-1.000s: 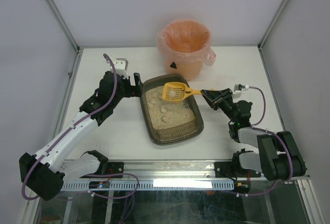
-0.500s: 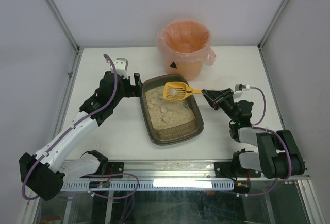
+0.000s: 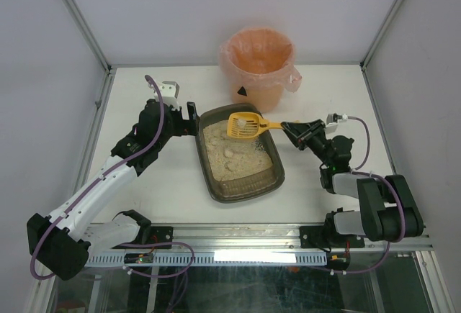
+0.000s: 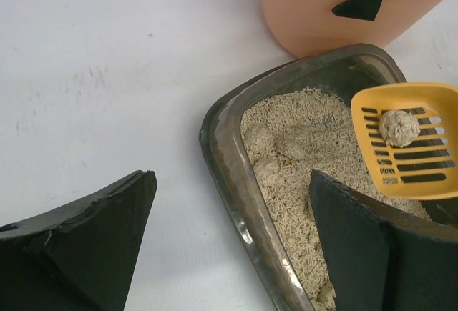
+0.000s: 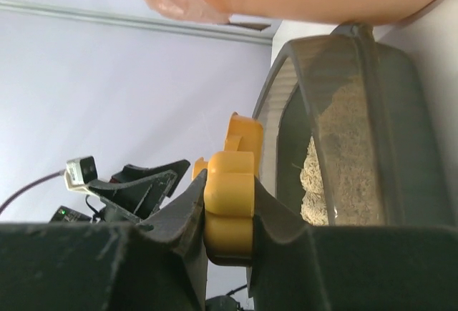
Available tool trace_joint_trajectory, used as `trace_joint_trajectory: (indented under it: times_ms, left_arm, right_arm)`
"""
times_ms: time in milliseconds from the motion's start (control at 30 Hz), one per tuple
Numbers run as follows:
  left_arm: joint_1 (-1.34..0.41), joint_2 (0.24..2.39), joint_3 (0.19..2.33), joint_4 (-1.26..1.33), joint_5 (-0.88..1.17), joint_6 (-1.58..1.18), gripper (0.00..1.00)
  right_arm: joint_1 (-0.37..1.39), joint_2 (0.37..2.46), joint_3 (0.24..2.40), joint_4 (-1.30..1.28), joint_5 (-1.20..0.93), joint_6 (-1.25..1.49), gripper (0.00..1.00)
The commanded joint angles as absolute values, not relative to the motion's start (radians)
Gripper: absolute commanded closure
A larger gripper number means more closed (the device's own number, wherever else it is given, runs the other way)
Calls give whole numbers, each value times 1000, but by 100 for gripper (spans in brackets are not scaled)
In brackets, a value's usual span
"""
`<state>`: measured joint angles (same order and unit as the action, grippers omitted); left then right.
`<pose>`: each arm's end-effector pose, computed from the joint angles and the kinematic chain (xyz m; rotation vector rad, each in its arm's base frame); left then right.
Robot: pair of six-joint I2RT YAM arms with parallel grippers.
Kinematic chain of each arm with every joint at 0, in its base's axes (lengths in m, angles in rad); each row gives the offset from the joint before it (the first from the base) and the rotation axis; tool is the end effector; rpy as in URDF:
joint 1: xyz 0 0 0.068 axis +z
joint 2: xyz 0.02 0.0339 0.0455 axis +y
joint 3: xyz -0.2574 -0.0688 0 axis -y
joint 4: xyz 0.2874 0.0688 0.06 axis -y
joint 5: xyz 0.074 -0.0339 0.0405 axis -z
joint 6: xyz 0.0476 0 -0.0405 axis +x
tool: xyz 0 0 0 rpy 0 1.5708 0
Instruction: Clean the litter box
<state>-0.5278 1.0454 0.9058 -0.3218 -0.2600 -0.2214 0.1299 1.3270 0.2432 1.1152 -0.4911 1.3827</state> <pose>0.2578 -0.1361 0.3022 0.1462 2.0167 -0.2117 0.2562 0.0561 0.1410 0.6462 1.6496 1.5272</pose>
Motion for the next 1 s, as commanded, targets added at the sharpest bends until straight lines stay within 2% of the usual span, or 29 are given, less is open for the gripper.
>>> trace_joint_trajectory:
  times_ms: [0, 67, 200, 333, 433, 567, 700, 800, 967]
  left_arm:
    - [-515, 1038, 909, -282, -264, -203, 7]
    - [-515, 1038, 910, -282, -268, -201, 7]
    - [-515, 1044, 915, -282, -265, -200, 7]
    - [-515, 1049, 915, -282, -262, -199, 7]
    - [-515, 1048, 921, -285, -258, -197, 8]
    - [-515, 1024, 904, -284, -270, -199, 7]
    - [-515, 1029, 911, -288, -256, -195, 7]
    - [-515, 1024, 908, -288, -255, -194, 7]
    - [-515, 1030, 914, -289, -254, -191, 7]
  right_arm:
    - [132, 1299, 285, 1161, -508, 1371, 100]
    - [160, 1291, 303, 1139, -515, 1347, 100]
    - [103, 1260, 277, 1090, -489, 1350, 100]
    - [181, 1290, 307, 1131, -522, 1334, 100]
    - [104, 1291, 258, 1129, -498, 1379, 100]
    - [177, 1312, 294, 1174, -535, 1368, 100]
    - [99, 1268, 270, 1111, -512, 1373, 100]
    - [174, 1255, 320, 1072, -536, 1320, 100]
    - [87, 1180, 291, 991, -506, 1315, 100]
